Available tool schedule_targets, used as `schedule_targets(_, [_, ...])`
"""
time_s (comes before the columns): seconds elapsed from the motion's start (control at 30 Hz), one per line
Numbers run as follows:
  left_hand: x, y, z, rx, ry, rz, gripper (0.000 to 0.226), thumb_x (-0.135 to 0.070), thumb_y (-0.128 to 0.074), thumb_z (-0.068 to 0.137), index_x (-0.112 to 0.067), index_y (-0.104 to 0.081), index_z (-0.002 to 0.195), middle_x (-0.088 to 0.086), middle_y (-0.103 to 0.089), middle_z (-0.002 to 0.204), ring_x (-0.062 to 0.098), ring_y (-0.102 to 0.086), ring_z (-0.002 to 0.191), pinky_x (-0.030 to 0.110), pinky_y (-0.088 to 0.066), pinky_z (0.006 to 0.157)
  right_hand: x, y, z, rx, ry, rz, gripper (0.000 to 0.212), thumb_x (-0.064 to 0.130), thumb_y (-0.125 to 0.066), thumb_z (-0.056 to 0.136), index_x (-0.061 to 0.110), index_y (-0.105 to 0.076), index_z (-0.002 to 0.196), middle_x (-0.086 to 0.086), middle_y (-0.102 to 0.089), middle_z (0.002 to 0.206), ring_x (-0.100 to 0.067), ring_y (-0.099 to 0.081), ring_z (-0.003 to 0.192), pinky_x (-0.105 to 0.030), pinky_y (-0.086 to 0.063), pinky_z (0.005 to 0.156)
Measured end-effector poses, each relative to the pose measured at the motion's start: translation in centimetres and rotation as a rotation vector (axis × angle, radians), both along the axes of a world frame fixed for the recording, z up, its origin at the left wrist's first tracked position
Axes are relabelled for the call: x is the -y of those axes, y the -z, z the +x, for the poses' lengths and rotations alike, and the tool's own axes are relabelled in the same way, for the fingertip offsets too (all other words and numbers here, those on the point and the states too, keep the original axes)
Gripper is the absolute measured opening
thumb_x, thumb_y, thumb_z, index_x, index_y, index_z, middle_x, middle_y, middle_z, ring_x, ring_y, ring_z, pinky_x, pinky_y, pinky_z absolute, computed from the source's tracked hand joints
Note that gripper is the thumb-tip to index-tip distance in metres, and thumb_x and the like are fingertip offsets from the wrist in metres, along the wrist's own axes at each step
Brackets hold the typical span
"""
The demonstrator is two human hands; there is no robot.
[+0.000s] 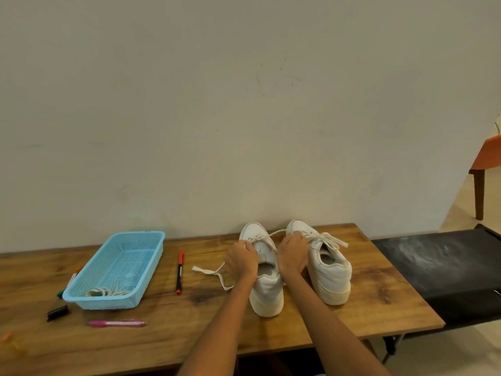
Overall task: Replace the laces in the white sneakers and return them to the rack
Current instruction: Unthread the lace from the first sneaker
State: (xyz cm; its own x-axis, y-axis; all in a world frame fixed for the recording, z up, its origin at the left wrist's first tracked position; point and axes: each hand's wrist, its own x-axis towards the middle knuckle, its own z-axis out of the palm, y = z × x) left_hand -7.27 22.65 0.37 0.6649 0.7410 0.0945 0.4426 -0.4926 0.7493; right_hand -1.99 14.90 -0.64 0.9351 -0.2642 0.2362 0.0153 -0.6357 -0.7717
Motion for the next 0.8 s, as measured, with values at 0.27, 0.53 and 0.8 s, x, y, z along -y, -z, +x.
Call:
schedule_targets(0.27, [-0.1, 0.0, 0.2, -0.015, 0.006, 0.015, 0.031, -0.023, -0.040, 0.096, -0.014, -0.061, 0.074, 0.003, -0.056, 0.075, 0.017, -0.049, 0.070, 0.027, -0.031, 0.053, -0.2, -0.6, 0.0, 0.077, -0.253, -0.254, 0.033, 0.020, -0.037, 0.097, 0.005, -0.048, 0.124, -0.013, -0.054, 0.121, -0.026, -0.051, 0.109, -0.033, -0.042, 0.088])
schedule_targets(0.53, [-0.1, 0.1, 0.2, -0.009, 0.012, 0.013, 0.034, -0.024, -0.040, 0.097, -0.010, -0.067, 0.083, 0.007, -0.065, 0.084, 0.017, -0.049, 0.073, 0.028, -0.033, 0.058, -1.0, -0.1, 0.4, -0.035, -0.486, -0.367, 0.039, 0.043, -0.042, 0.095, 0.011, -0.061, 0.110, -0.006, -0.066, 0.106, -0.021, -0.062, 0.094, -0.031, -0.050, 0.080])
schedule_targets(0.8, [0.0, -0.1, 0.1, -0.029, 0.006, 0.017, 0.031, -0.023, -0.041, 0.096, -0.010, -0.068, 0.088, 0.009, -0.067, 0.093, 0.022, -0.057, 0.081, 0.029, -0.033, 0.060, -0.9, -0.9, 0.1, -0.118, -0.521, -0.454, 0.036, 0.017, -0.046, 0.091, 0.007, -0.048, 0.126, -0.010, -0.059, 0.120, -0.025, -0.056, 0.107, -0.030, -0.044, 0.084])
